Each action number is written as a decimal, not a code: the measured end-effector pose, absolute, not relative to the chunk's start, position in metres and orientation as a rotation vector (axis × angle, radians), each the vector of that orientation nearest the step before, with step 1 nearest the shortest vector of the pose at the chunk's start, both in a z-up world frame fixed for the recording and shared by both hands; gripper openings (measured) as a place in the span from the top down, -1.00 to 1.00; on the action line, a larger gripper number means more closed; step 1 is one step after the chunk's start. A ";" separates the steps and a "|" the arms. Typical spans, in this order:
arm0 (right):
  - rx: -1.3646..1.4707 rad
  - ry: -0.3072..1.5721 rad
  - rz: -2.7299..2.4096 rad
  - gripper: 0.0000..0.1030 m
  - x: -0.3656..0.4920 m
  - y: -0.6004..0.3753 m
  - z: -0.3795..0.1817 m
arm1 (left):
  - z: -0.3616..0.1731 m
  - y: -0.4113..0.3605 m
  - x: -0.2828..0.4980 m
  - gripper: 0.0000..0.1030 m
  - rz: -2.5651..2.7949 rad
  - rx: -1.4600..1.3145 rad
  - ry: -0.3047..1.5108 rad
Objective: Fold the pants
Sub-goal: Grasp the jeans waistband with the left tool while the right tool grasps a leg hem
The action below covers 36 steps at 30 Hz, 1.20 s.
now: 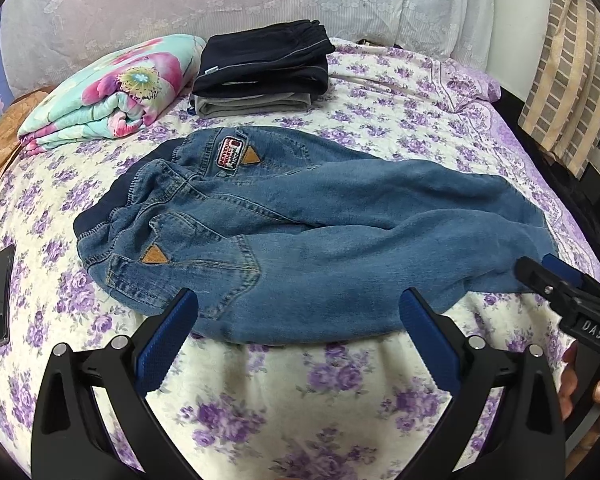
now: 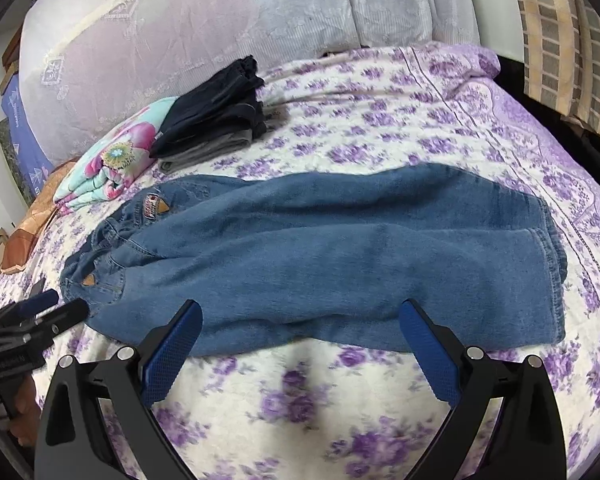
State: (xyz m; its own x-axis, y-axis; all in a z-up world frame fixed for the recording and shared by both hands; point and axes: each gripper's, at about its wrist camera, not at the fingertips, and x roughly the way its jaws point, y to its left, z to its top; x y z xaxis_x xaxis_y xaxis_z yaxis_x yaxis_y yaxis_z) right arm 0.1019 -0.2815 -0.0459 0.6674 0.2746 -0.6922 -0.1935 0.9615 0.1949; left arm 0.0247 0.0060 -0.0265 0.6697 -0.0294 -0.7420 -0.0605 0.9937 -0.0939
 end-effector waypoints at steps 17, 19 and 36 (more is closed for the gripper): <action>0.405 0.907 -0.095 0.33 0.161 -0.436 -0.112 | -0.070 0.164 0.065 -0.92 0.421 -0.262 1.011; 0.474 0.937 0.020 0.55 0.162 -0.439 -0.111 | -0.073 0.171 0.069 -0.92 0.440 -0.303 1.022; 0.352 0.782 -0.253 -0.78 0.113 -0.497 -0.046 | -0.060 0.170 0.088 -0.92 0.460 -0.176 0.992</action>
State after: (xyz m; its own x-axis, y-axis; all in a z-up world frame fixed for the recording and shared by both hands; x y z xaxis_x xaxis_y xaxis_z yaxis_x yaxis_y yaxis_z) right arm 0.1126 -0.4965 -0.0458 0.6841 -0.0918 -0.7236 0.3494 0.9121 0.2146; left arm 0.0883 0.1700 -0.0596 0.4611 0.2927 -0.8377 -0.4505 0.8905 0.0632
